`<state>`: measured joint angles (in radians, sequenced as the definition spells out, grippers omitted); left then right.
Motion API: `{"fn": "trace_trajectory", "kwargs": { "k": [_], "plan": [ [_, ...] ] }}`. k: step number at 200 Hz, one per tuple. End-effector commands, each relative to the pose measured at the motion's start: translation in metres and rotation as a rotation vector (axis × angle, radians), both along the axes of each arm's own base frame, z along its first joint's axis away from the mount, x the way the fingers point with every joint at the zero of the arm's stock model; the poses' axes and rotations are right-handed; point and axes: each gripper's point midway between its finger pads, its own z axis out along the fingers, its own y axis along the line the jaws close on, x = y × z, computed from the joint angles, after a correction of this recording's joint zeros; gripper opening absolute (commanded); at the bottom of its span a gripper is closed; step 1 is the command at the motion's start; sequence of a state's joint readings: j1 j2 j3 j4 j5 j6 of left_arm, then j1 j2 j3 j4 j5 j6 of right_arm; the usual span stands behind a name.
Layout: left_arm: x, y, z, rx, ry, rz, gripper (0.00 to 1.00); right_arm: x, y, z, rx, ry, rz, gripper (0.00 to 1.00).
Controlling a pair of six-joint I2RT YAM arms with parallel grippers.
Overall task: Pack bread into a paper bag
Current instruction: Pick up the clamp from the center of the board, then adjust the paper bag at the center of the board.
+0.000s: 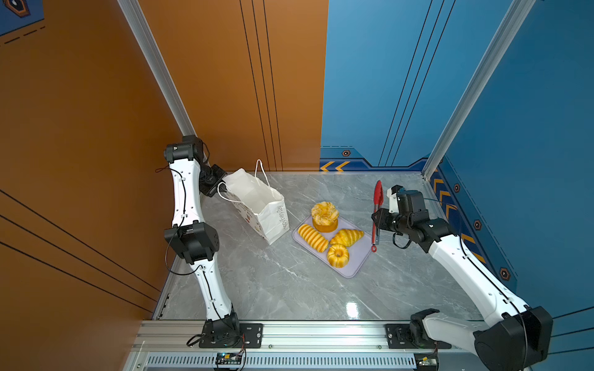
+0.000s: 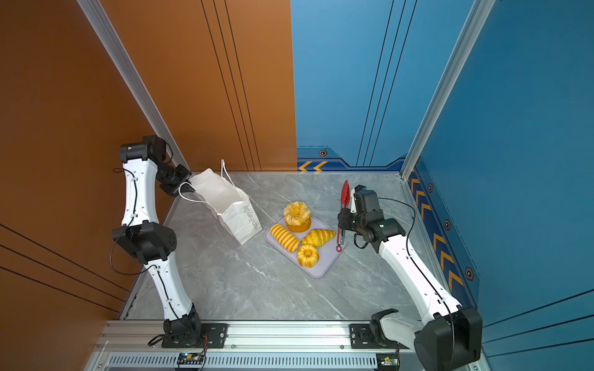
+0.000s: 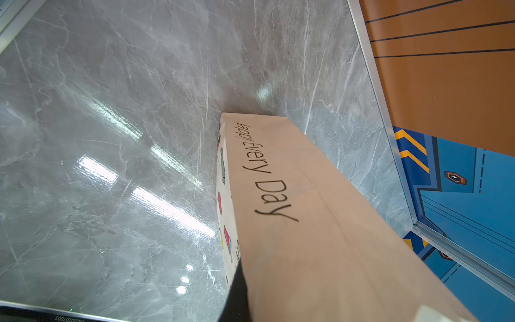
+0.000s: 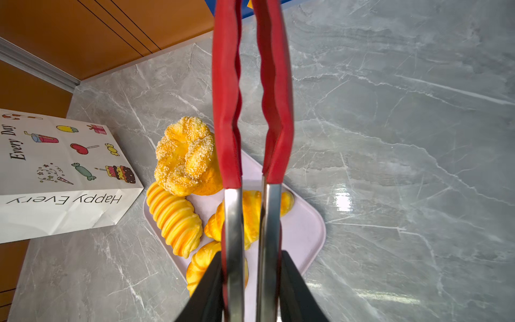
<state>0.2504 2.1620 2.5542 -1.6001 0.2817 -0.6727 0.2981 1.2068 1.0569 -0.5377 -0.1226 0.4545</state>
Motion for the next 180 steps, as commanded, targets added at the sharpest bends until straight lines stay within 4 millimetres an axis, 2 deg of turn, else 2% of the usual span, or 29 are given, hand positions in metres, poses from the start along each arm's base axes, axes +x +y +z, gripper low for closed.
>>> {"fn": "trace_trajectory", "kwargs": {
  "k": [1, 69, 81, 132, 180],
  "plan": [
    [-0.035, -0.010, -0.005, -0.058, 0.141, -0.015, 0.00, 0.007, 0.016, 0.003, 0.047, -0.018, 0.011, 0.40],
    [-0.035, -0.009, -0.005, -0.063, 0.140, -0.012, 0.00, 0.020, 0.047, 0.005, 0.029, -0.042, 0.039, 0.44],
    [-0.035, -0.009, -0.004, -0.064, 0.138, -0.012, 0.00, 0.024, 0.051, 0.003, 0.024, -0.039, 0.039, 0.48],
    [-0.036, -0.009, -0.002, -0.062, 0.134, -0.012, 0.00, 0.035, 0.071, 0.000, 0.015, -0.028, 0.066, 0.49],
    [-0.036, -0.011, -0.002, -0.070, 0.134, -0.010, 0.00, 0.039, 0.082, -0.020, -0.003, 0.015, 0.064, 0.52]
  ]
}}
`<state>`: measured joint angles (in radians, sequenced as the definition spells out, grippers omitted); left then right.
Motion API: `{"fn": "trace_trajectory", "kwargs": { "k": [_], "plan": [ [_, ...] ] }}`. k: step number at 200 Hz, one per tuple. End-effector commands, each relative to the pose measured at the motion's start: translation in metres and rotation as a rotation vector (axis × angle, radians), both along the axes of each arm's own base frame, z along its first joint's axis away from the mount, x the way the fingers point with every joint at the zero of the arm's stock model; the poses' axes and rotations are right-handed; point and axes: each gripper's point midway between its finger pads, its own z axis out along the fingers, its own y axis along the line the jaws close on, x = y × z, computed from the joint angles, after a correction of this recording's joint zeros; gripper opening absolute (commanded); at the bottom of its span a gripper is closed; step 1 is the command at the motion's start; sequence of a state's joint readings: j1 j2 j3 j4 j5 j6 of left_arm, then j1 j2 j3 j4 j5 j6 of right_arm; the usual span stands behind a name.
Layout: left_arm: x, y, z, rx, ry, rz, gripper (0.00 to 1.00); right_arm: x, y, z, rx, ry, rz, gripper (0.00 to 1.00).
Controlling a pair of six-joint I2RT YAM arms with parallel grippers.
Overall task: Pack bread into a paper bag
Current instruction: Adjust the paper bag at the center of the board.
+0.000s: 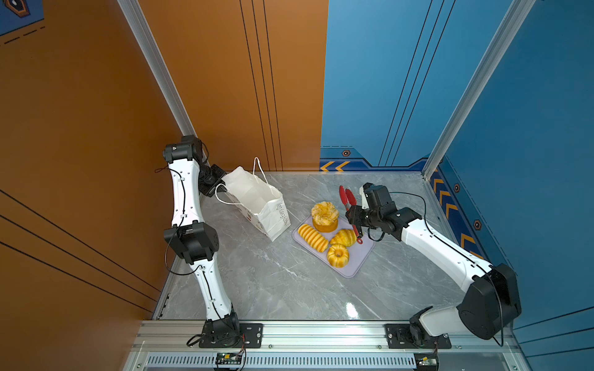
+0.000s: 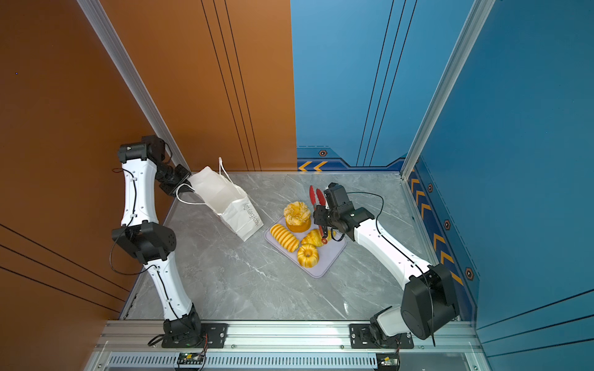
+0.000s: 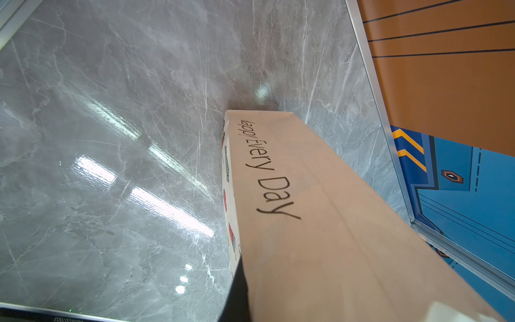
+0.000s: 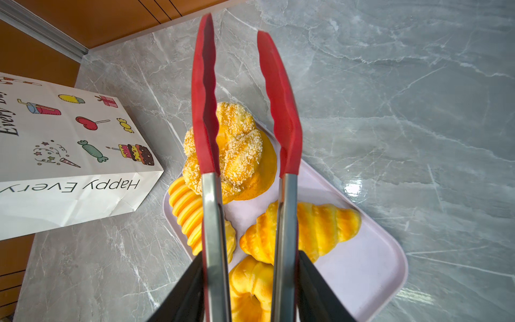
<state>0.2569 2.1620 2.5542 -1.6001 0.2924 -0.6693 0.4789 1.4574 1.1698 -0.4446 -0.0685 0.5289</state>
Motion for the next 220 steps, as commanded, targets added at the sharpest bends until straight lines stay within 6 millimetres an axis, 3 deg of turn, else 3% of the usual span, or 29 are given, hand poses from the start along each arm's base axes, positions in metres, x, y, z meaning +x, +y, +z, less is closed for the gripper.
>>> {"fn": "trace_trajectory", "kwargs": {
  "k": [1, 52, 126, 220],
  "plan": [
    [-0.036, -0.012, -0.002, -0.061, 0.137, -0.012, 0.00, 0.010, 0.006, 0.007, 0.002, -0.035, -0.027, 0.51],
    [-0.037, -0.014, 0.000, -0.068, 0.132, -0.010, 0.00, 0.009, 0.021, -0.019, -0.004, 0.036, -0.004, 0.53],
    [-0.036, -0.015, 0.000, -0.072, 0.133, -0.011, 0.00, -0.007, 0.039, -0.027, -0.003, 0.079, 0.055, 0.57],
    [-0.036, -0.013, 0.001, -0.074, 0.130, -0.006, 0.00, -0.005, 0.020, -0.070, -0.130, 0.168, 0.022, 0.59]
  ]
}}
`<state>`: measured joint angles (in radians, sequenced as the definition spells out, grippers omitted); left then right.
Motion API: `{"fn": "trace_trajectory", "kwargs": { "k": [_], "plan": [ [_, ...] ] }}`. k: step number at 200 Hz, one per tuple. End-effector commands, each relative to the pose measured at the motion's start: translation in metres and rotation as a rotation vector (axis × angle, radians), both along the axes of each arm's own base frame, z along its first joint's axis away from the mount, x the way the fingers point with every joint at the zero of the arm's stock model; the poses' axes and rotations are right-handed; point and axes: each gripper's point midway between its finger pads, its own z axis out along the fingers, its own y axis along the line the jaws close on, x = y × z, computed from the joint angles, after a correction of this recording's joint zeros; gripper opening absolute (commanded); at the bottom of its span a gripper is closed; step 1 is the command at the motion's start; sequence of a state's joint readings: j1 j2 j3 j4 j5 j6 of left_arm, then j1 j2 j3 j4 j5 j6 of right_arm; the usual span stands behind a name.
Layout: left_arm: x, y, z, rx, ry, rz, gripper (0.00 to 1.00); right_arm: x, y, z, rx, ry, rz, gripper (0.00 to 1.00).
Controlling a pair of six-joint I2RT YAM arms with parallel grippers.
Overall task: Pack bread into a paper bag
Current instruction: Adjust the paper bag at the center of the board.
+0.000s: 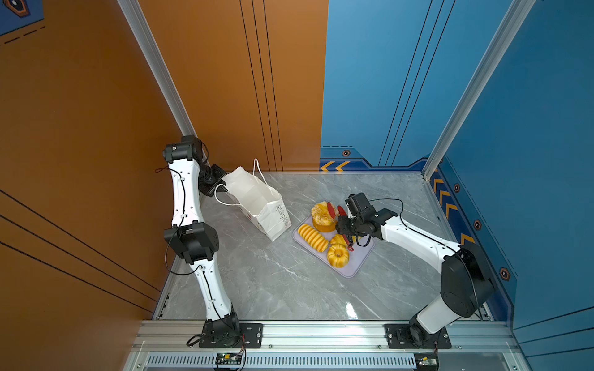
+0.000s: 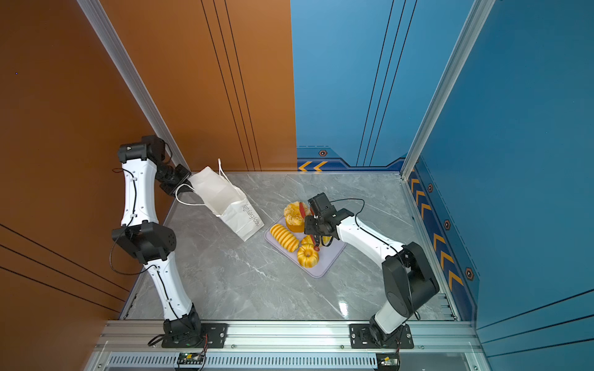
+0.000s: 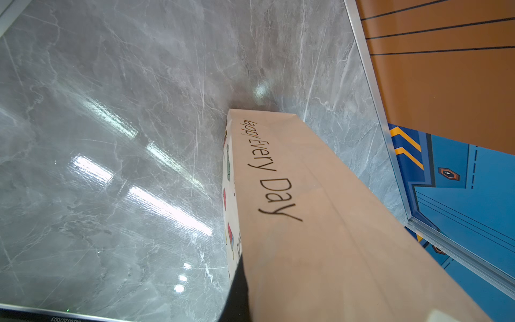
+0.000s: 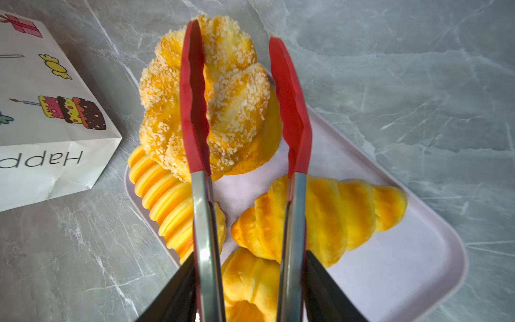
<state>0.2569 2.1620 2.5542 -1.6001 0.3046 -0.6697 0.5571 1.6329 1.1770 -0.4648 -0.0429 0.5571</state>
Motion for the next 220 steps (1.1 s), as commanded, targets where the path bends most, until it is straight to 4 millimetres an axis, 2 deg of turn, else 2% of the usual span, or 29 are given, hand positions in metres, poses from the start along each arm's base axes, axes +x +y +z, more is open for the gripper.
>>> {"fn": "trace_trajectory", "kwargs": {
  "k": [1, 34, 71, 154, 194, 220],
  "plan": [
    [-0.037, -0.012, 0.000, -0.063, 0.133, -0.004, 0.00, 0.005, -0.006, -0.001, -0.035, 0.006, -0.015, 0.59],
    [-0.038, -0.012, 0.001, -0.068, 0.134, 0.003, 0.00, 0.003, -0.003, 0.001, -0.020, 0.021, -0.003, 0.58],
    [-0.039, -0.013, 0.008, -0.062, 0.117, 0.013, 0.00, 0.007, 0.001, 0.011, 0.008, 0.029, 0.017, 0.44],
    [-0.052, -0.015, 0.012, -0.076, 0.139, 0.033, 0.00, 0.015, 0.012, 0.036, 0.120, 0.051, 0.059, 0.48],
    [-0.069, -0.008, 0.028, -0.064, 0.123, 0.065, 0.00, 0.024, 0.015, 0.036, 0.138, 0.055, 0.072, 0.49],
    [-0.077, -0.003, 0.028, -0.059, 0.135, 0.076, 0.00, 0.026, 0.018, 0.034, 0.148, 0.064, 0.081, 0.50]
  ]
}}
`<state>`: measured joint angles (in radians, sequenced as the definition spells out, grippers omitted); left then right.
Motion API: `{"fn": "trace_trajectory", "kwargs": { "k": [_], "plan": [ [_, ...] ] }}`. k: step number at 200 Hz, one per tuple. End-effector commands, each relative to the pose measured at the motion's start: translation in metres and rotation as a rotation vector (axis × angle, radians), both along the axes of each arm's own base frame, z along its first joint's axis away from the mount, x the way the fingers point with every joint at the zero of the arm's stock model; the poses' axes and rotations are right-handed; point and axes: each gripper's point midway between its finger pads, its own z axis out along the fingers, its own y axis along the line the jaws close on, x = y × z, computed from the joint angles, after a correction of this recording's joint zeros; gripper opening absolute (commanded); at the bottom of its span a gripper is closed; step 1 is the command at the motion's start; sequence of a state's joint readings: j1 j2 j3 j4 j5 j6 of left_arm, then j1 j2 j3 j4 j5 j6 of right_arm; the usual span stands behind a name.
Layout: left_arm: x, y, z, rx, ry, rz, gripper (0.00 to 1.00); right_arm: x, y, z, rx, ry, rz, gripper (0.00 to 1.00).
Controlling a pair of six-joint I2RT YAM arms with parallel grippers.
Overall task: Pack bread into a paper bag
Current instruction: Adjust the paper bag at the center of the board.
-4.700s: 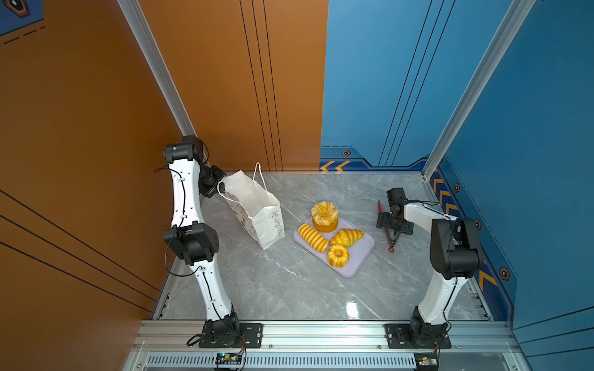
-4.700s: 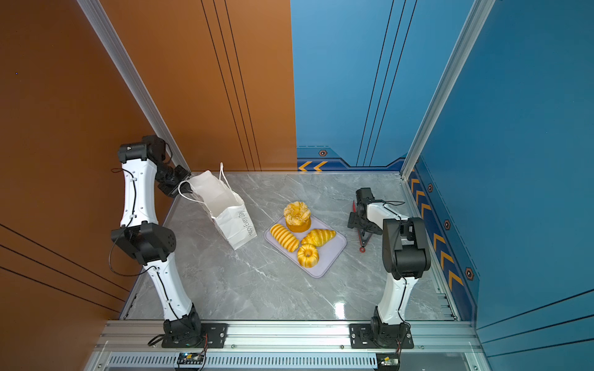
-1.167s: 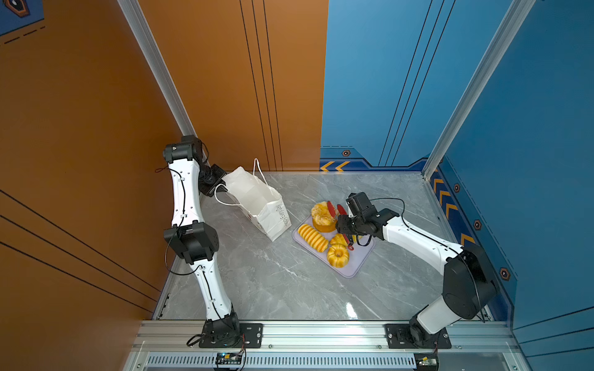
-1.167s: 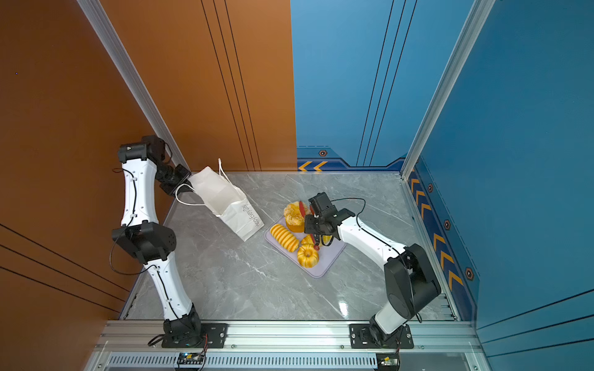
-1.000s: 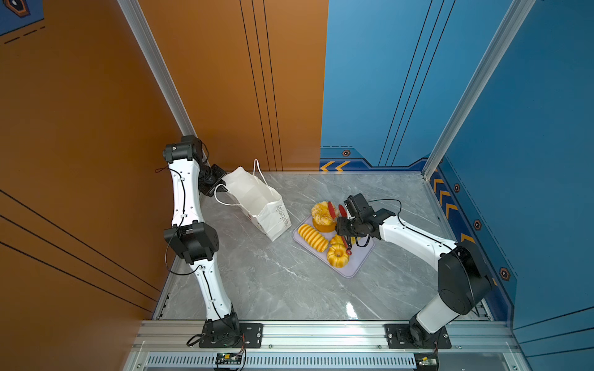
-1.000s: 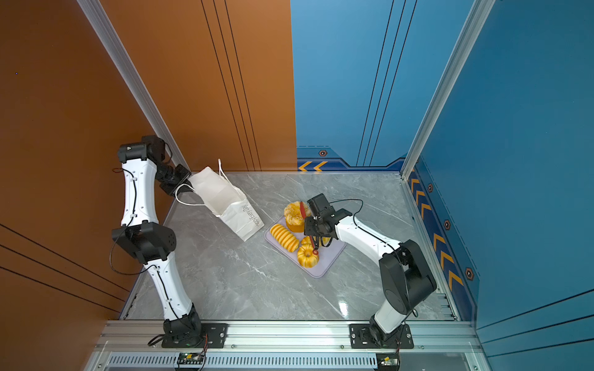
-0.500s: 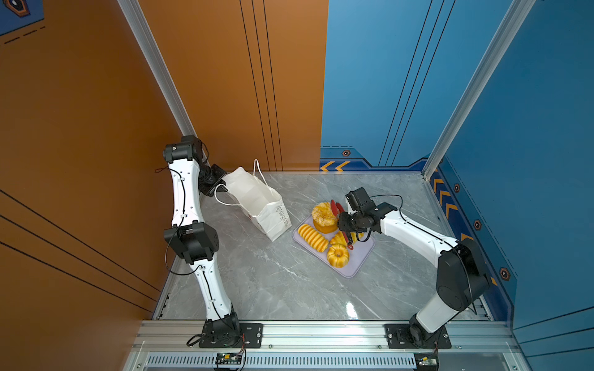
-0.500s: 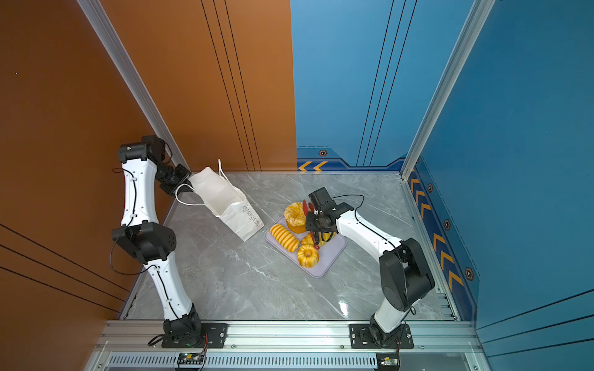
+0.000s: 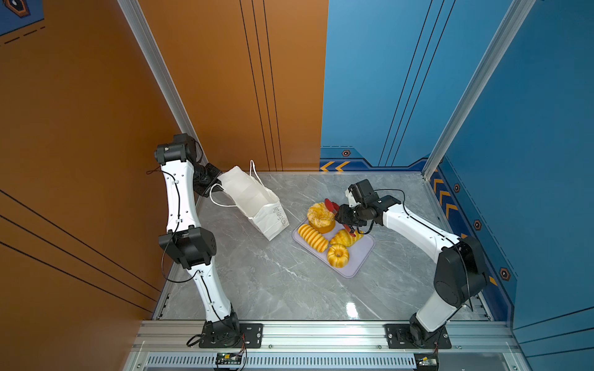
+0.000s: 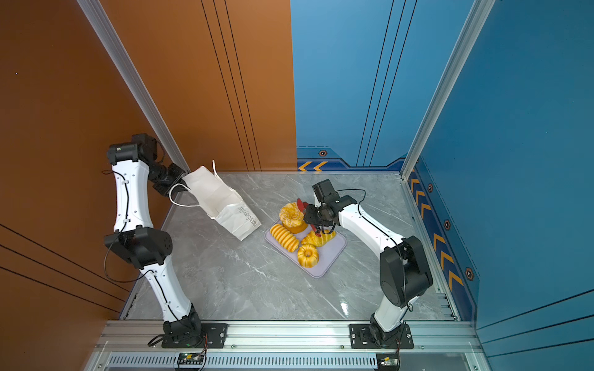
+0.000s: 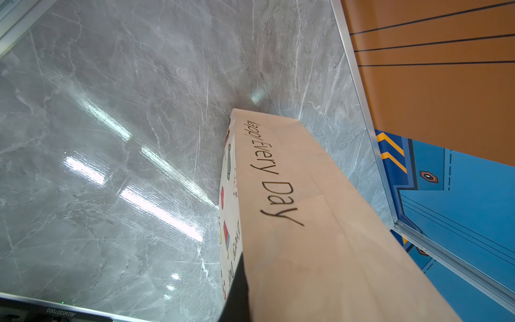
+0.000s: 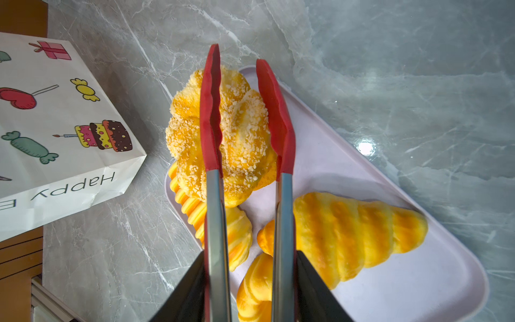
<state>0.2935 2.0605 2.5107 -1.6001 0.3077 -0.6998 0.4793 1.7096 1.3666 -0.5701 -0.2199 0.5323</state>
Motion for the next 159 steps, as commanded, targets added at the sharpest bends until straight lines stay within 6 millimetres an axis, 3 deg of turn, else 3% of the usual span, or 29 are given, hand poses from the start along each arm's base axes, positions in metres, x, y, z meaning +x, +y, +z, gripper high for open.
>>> {"fn": "trace_trajectory", "kwargs": {
  "k": [1, 47, 90, 159],
  "plan": [
    [-0.058, -0.013, -0.002, -0.066, 0.184, 0.012, 0.00, 0.002, 0.007, 0.005, 0.026, 0.004, 0.040, 0.50],
    [-0.072, -0.011, -0.014, -0.044, 0.251, -0.001, 0.00, 0.005, 0.006, 0.004, 0.025, 0.002, 0.045, 0.52],
    [-0.066, -0.009, -0.027, -0.044, 0.289, 0.003, 0.00, 0.004, 0.006, 0.006, 0.029, -0.001, 0.045, 0.53],
    [-0.051, -0.006, -0.046, -0.057, 0.332, 0.003, 0.12, 0.005, 0.007, 0.009, 0.040, -0.004, 0.036, 0.53]
  ]
}}
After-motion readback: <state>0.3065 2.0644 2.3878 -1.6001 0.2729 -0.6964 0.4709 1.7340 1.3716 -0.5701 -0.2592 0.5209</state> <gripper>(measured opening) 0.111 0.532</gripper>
